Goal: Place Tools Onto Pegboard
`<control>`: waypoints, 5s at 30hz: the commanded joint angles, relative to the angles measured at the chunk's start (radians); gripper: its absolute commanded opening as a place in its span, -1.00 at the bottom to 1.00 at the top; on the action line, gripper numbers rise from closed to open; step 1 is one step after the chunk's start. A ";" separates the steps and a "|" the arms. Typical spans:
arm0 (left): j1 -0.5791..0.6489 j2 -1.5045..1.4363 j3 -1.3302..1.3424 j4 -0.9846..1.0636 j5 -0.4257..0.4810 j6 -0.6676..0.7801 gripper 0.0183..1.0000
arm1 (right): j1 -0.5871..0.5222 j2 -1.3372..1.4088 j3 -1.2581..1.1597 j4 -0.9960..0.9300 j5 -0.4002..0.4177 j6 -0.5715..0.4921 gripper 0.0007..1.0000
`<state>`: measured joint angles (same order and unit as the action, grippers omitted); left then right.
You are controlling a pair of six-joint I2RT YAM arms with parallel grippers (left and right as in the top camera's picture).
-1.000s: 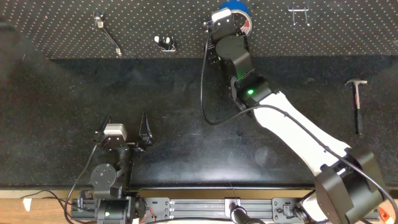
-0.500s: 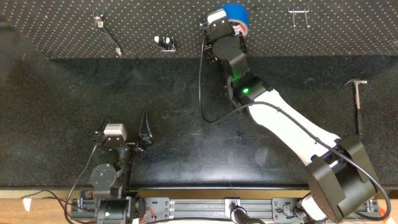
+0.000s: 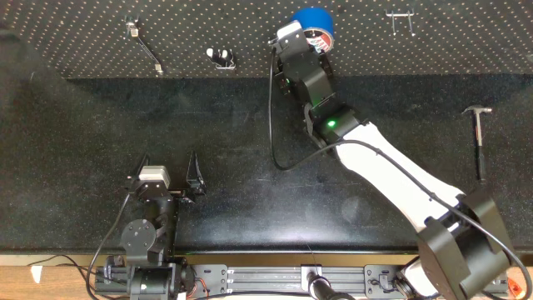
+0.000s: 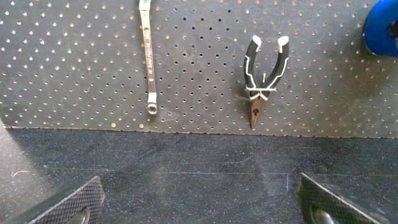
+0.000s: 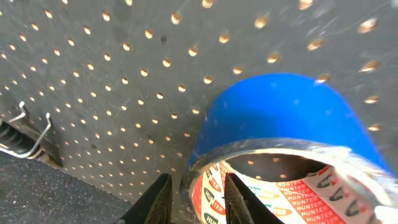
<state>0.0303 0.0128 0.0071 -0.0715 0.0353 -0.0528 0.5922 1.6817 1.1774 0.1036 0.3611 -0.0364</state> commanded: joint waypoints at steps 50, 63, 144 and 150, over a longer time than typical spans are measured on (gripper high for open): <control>0.002 -0.010 -0.002 -0.007 0.022 0.009 0.99 | -0.872 -0.396 -0.200 -1.031 -0.401 -0.135 0.84; 0.002 -0.010 -0.002 -0.007 0.022 0.009 0.99 | -0.982 -0.354 -0.225 -0.977 -0.410 -0.340 1.00; 0.002 -0.010 -0.002 -0.007 0.022 0.009 0.99 | -1.278 0.012 -0.222 -0.797 -0.486 -0.638 0.99; 0.002 -0.010 -0.002 -0.007 0.022 0.009 0.99 | -1.278 0.024 -0.222 -0.797 -0.486 -0.638 0.63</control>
<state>0.0303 0.0128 0.0071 -0.0715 0.0353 -0.0528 -0.6800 1.6730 0.9565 -0.6949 -0.1135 -0.6716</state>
